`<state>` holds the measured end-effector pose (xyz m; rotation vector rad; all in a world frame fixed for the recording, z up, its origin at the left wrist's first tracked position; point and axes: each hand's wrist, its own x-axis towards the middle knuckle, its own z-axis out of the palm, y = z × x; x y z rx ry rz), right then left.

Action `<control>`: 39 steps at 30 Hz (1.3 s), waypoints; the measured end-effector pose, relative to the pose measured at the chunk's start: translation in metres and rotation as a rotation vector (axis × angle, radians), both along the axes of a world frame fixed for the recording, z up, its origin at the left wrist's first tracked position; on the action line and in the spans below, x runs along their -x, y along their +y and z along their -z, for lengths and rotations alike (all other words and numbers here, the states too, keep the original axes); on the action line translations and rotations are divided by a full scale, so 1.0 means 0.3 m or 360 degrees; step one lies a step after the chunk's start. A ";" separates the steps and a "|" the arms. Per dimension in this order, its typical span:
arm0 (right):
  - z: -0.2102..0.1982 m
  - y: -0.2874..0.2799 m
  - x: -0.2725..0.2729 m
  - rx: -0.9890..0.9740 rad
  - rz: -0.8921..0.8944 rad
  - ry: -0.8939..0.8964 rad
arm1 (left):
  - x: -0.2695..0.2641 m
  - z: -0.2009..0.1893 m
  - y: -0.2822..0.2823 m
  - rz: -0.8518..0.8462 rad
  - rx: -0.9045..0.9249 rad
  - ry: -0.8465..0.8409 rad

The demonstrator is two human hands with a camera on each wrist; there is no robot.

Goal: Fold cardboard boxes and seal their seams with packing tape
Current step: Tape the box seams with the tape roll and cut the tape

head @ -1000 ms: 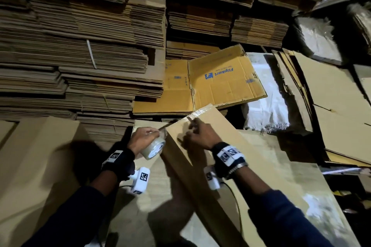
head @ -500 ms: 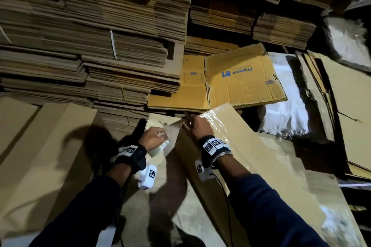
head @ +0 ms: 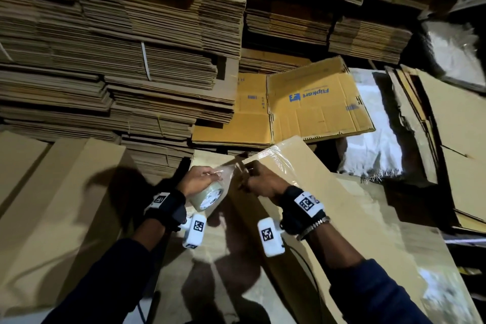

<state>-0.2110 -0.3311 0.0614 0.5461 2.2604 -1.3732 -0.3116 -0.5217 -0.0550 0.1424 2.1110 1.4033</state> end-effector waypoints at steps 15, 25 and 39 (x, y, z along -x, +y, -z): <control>0.148 -0.171 -0.057 -0.1084 -0.0249 0.0385 | 0.011 -0.042 -0.006 0.0085 0.0027 0.0045; 0.114 -0.184 0.022 -0.1163 -0.0330 0.0292 | -0.002 -0.059 0.007 0.0193 0.0127 0.0175; 0.079 -0.197 0.059 -0.1190 -0.0389 0.0202 | -0.037 -0.053 0.014 0.0229 0.0217 0.0448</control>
